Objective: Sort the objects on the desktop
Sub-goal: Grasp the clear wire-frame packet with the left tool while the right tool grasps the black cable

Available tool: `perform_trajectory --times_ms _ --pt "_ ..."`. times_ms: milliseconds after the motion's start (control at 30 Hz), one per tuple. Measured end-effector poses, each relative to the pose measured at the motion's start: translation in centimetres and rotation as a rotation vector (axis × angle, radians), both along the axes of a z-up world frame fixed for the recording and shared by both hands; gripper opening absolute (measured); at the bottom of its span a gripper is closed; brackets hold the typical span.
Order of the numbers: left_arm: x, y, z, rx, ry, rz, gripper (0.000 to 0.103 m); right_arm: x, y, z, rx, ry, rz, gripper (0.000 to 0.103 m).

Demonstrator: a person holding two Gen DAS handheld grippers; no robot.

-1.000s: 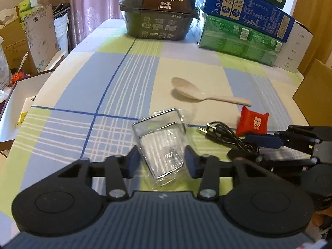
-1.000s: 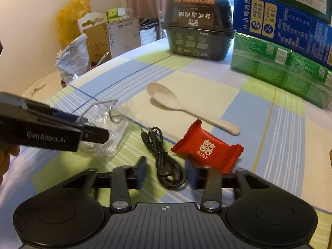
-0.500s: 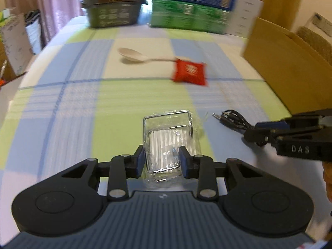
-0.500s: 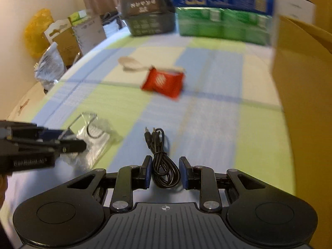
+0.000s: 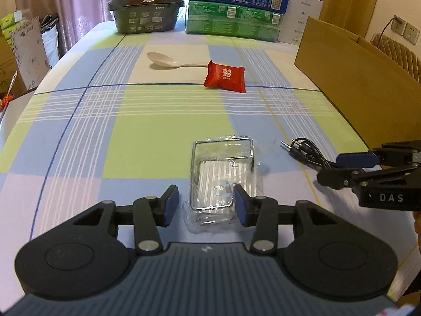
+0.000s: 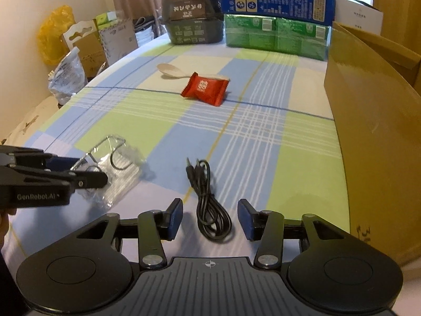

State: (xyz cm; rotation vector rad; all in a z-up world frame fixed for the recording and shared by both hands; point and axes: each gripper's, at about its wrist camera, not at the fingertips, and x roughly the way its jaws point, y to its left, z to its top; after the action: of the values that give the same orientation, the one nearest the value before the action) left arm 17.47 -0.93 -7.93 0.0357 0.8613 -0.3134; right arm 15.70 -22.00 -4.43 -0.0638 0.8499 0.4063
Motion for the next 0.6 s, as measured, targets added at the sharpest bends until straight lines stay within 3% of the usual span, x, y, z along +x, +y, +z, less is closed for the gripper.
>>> perform_trajectory --times_ms 300,433,467,600 --pt "-0.2 0.0 0.1 -0.038 0.005 0.011 0.026 1.6 1.2 -0.9 -0.051 -0.051 0.067 0.042" --pt "-0.4 -0.1 0.1 -0.046 0.005 0.011 0.026 1.5 1.6 -1.2 -0.074 -0.067 0.104 0.025" --pt "-0.4 -0.1 0.1 -0.045 0.005 0.008 0.026 1.4 1.7 -1.2 -0.077 -0.071 0.113 0.016" --pt "-0.7 -0.6 0.2 -0.042 0.009 -0.004 0.026 0.8 1.9 -1.3 -0.099 -0.089 0.114 0.012"
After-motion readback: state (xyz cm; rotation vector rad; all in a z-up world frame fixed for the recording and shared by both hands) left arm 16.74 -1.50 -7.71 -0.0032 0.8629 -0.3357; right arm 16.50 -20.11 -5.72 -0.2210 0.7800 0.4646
